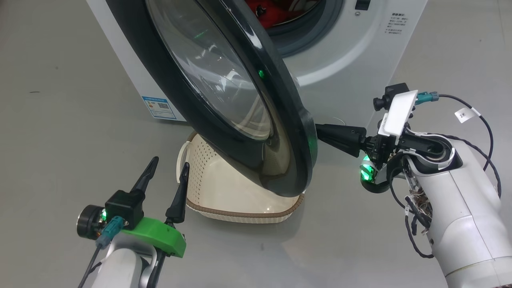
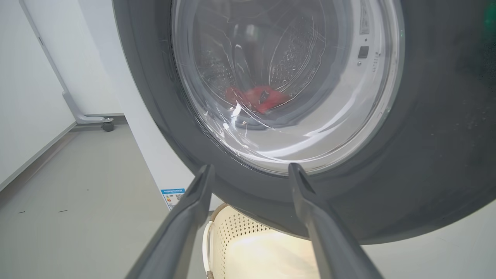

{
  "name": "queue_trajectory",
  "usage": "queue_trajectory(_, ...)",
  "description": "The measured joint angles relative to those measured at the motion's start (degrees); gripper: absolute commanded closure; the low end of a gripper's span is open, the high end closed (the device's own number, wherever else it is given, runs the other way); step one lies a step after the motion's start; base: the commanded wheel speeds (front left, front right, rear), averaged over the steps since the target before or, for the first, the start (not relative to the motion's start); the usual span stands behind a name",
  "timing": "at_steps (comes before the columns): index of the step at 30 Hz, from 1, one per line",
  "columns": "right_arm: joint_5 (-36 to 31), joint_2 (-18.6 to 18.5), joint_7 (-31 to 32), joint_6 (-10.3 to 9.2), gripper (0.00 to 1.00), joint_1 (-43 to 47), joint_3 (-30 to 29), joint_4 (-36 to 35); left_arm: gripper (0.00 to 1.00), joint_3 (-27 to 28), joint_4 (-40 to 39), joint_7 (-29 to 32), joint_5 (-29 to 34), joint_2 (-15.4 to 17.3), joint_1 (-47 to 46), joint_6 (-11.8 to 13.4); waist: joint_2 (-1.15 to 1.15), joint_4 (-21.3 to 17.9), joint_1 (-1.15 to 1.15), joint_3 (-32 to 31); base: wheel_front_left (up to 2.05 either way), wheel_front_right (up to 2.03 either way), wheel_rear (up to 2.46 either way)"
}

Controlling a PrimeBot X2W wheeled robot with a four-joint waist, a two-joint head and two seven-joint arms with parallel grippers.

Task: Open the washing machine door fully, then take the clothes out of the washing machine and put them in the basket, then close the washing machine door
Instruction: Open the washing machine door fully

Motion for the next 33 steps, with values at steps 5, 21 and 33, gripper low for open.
queue_trajectory(5, 1.10, 0.48, 0.21, 0.21, 1.00, 1.30, 0.81, -1.92, 0.00, -0.01, 0.08, 0.00, 0.00, 0.04, 0.83, 0.29, 0.00, 0.82, 0.00, -1.11, 0.00, 0.00, 0.00)
queue_trajectory(21, 2.78, 0.87, 0.10, 0.49, 1.00, 5.15, 3.36, -5.00, 0.00, -1.14, 0.69, 0.00, -0.01, 0.11, 1.74, 0.51, 0.00, 5.04, 0.00, -3.22, 0.00, 0.00, 0.00)
queue_trajectory(33, 5.57, 0.88, -0.65, 0.49, 1.00, 7.49, 6.59, -7.08, 0.00, -1.51, 0.69, 0.00, -0.08, 0.13, 2.02, 0.54, 0.00, 8.99, 0.00, -3.98, 0.00, 0.00, 0.00)
